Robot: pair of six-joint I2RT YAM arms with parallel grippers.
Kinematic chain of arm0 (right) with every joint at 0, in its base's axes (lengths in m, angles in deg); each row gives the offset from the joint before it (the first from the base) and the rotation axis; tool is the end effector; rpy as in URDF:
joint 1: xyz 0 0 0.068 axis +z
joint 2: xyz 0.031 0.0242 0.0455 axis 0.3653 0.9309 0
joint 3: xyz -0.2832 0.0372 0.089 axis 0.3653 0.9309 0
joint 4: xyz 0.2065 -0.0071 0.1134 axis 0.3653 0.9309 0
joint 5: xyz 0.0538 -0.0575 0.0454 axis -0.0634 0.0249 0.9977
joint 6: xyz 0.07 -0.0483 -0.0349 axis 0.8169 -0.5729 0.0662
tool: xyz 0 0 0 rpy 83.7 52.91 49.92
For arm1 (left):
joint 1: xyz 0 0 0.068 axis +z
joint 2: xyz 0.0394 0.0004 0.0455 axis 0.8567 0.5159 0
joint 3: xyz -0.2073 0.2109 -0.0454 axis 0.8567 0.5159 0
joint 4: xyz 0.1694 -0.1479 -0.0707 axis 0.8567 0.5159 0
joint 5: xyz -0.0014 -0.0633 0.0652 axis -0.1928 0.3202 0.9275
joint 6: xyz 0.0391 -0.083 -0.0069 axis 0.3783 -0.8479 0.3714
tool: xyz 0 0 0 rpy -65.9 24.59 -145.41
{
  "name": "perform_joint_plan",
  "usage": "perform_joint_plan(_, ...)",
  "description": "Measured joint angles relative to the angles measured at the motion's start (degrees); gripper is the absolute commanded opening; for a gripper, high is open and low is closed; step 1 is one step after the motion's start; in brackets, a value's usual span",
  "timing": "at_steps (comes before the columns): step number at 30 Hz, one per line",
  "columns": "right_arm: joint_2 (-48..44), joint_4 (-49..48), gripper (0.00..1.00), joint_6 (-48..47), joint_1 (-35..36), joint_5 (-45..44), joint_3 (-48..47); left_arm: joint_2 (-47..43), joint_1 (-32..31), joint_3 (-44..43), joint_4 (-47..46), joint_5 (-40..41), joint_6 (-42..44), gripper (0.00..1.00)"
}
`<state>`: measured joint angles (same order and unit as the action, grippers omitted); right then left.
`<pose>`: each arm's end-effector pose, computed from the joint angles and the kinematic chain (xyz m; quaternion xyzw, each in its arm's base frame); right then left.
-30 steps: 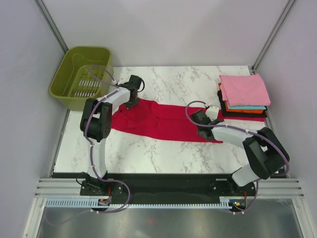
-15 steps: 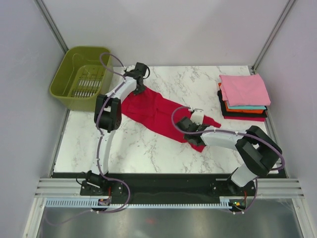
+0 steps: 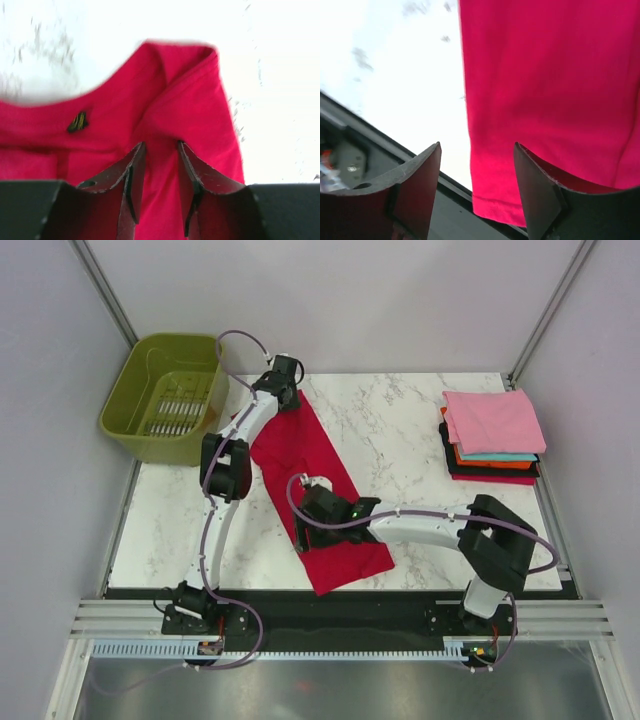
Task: Fold and stack the t-shirts
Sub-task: Fold the tshirt
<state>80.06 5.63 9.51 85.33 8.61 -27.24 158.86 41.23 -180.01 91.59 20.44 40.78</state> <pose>0.1642 0.3188 0.1879 -0.1390 0.9415 0.2244 0.2095 0.5769 -0.1632 0.1554 -0.1036 0.9234 -0.0231 0.3688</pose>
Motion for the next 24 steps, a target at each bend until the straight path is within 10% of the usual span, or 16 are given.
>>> perform_joint_plan(10,0.13,-4.46,0.66,-7.74,-26.45,8.31,-8.66,2.73,1.09,-0.74,-16.72,-7.37,3.37,0.43)
perform_joint_plan(24,7.32,-7.69,0.64,-12.79,-31.98,7.08,-8.41,-7.93,1.07,17.75,-25.42,-9.46,5.05,0.81)
